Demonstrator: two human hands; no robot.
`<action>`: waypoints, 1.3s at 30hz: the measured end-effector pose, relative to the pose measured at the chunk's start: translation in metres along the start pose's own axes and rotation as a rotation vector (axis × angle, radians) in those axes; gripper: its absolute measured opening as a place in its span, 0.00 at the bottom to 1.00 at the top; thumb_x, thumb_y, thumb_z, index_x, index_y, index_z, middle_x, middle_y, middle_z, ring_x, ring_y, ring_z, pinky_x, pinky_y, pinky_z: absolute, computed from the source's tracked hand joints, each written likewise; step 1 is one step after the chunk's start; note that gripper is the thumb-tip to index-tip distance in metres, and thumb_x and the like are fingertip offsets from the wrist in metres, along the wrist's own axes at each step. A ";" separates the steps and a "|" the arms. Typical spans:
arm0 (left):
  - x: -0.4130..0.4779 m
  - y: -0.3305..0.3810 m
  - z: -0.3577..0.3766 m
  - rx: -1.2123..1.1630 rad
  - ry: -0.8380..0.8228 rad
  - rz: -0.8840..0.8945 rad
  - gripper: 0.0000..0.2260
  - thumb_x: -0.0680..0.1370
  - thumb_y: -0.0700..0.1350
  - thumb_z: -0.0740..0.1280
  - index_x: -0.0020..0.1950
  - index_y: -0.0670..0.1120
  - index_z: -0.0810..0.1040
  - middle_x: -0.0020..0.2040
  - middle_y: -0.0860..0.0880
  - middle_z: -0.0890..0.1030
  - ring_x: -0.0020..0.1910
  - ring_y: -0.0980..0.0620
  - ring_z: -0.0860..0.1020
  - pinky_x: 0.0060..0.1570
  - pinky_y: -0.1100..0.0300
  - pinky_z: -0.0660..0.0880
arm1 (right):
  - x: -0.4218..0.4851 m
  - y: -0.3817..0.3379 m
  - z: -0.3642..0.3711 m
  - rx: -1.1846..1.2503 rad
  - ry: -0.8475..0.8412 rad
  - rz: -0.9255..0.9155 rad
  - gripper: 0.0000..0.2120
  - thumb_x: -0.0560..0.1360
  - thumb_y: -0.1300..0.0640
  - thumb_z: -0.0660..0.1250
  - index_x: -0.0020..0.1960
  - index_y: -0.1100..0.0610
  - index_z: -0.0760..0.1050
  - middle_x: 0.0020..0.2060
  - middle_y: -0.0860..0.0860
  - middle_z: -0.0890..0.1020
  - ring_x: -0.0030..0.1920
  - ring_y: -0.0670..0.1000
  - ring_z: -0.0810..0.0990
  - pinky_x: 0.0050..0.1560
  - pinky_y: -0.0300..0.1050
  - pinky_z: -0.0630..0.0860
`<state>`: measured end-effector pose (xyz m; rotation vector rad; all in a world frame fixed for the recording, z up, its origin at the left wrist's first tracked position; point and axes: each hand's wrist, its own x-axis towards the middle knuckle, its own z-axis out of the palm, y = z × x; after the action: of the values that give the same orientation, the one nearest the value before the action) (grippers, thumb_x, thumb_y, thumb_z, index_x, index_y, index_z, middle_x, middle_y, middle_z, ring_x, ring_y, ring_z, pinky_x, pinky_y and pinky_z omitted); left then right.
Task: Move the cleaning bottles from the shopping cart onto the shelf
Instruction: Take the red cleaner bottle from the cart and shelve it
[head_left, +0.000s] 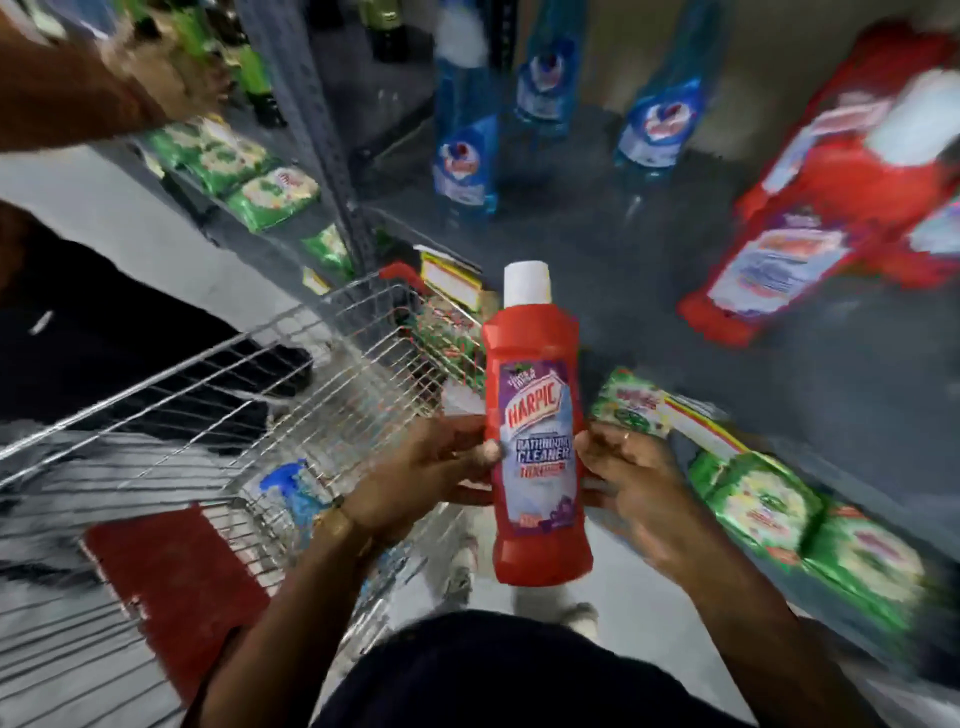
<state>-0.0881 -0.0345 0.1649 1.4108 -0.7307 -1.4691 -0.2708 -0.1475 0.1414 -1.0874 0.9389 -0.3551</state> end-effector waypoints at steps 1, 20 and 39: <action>0.002 -0.003 0.014 0.008 -0.027 0.001 0.13 0.76 0.42 0.64 0.60 0.42 0.76 0.49 0.46 0.83 0.44 0.52 0.81 0.41 0.61 0.80 | -0.012 0.001 -0.013 -0.001 0.018 -0.007 0.08 0.75 0.54 0.65 0.50 0.53 0.81 0.47 0.52 0.86 0.49 0.56 0.84 0.49 0.52 0.79; 0.094 0.032 0.205 0.166 -0.257 0.271 0.12 0.78 0.35 0.59 0.59 0.44 0.74 0.52 0.48 0.81 0.46 0.60 0.82 0.46 0.62 0.81 | -0.090 -0.015 -0.177 0.117 0.365 -0.417 0.10 0.76 0.61 0.61 0.54 0.56 0.79 0.41 0.46 0.87 0.43 0.47 0.83 0.44 0.43 0.80; 0.220 0.059 0.290 0.171 -0.235 0.516 0.12 0.78 0.38 0.60 0.56 0.53 0.75 0.52 0.56 0.82 0.51 0.62 0.80 0.52 0.65 0.78 | -0.021 -0.048 -0.269 0.182 0.628 -0.705 0.15 0.77 0.62 0.62 0.63 0.55 0.74 0.56 0.54 0.83 0.55 0.52 0.81 0.58 0.50 0.78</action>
<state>-0.3339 -0.3092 0.1740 1.0673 -1.2866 -1.1881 -0.4872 -0.3144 0.1546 -1.1320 1.0094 -1.3963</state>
